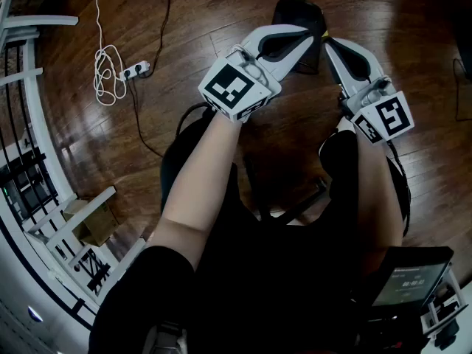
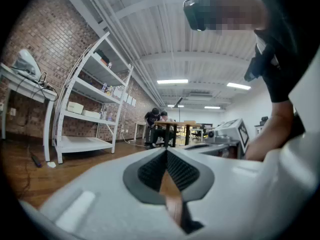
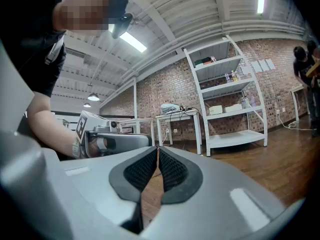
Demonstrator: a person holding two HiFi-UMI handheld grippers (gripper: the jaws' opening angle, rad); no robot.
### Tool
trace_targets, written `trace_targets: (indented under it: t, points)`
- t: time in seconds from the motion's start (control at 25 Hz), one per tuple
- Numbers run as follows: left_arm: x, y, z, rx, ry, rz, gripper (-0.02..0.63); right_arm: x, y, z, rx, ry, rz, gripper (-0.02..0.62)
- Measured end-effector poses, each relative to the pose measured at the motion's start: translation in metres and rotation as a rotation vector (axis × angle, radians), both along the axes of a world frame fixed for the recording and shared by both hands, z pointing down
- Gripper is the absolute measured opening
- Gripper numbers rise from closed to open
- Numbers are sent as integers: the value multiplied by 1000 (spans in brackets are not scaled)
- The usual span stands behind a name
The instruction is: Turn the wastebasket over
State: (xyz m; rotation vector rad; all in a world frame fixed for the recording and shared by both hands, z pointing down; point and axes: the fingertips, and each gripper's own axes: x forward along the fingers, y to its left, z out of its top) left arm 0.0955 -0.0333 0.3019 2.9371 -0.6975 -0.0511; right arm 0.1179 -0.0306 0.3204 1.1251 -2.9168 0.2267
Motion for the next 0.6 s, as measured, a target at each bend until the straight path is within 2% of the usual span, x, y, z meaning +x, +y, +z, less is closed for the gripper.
trace_targets:
  t: [0.12, 0.28, 0.44, 0.6]
  points:
    - [-6, -12, 7, 8, -32, 10, 3, -8, -12, -3, 18, -3, 4, 11]
    - [-8, -35, 9, -12, -2, 18, 3, -12, -30, 0, 25, 7, 23, 11]
    - [-3, -52, 10, -13, -22, 43, 2, -9, -48, -2, 26, 9, 51, 11]
    - [3, -72, 5, -12, -11, 69, 3, -2, -63, -8, 32, 9, 85, 11]
